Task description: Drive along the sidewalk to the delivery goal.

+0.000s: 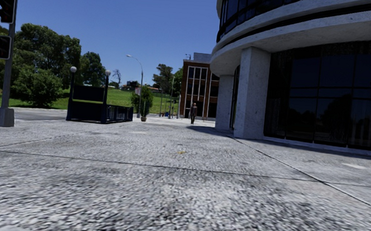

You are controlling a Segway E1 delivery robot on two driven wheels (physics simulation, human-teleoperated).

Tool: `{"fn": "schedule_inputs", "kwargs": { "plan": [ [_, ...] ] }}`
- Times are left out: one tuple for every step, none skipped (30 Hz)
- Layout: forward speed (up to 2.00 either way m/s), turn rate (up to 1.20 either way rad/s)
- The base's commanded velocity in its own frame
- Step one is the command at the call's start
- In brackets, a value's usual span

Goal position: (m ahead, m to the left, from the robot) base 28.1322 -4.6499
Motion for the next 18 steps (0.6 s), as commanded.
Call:
{"fn": "schedule_inputs", "kwargs": {
  "plan": [
    [2.0, 0.0],
    [2.0, 0.0],
    [2.0, 0.0],
    [2.0, 0.0],
    [2.0, 0.0],
    [2.0, 0.0],
    [2.0, 0.0],
    [2.0, 0.0],
    [2.0, 0.0],
    [2.0, 0.0],
    [2.0, 0.0],
    [2.0, 0.0],
    [2.0, 0.0],
    [2.0, 0.0],
    [2.0, 0.0],
    [2.0, 0.0],
    [2.0, 0.0],
    [2.0, 0.0]
  ]
}}
